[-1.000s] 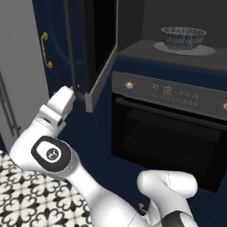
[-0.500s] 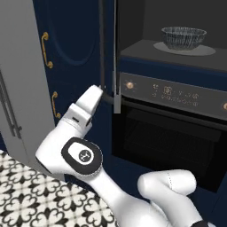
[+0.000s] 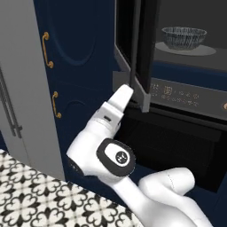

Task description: Pick the lemon wedge from the sink and place it in the bowl. Then pick the bowl and place it in the microwave. Then close the microwave door and press the start button.

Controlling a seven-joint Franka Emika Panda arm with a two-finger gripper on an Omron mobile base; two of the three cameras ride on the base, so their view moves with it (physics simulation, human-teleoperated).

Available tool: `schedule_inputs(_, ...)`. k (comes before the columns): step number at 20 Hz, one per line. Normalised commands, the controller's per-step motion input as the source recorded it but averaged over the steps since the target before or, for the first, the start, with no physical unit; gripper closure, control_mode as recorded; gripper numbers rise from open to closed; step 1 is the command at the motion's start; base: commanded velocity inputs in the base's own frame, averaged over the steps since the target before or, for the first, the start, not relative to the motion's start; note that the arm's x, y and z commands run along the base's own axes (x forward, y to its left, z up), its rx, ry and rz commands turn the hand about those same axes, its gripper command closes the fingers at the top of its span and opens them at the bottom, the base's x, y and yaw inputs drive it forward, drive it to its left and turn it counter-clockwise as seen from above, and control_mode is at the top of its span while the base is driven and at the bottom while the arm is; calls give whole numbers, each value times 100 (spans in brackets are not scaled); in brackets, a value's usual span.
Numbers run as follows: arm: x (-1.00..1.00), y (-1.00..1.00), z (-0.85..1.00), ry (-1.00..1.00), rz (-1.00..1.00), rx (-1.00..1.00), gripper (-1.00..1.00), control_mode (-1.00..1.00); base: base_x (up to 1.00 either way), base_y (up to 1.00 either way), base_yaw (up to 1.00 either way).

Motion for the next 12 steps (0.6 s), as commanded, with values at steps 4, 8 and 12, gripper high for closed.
schedule_inputs(4,42,-74,56,17,0,3,-100,-100,0,0,0)
schedule_inputs(8,63,-66,56,18,0,1,-100,-100,0,0,0)
schedule_inputs(12,68,-73,64,18,0,3,-100,-100,0,0,0)
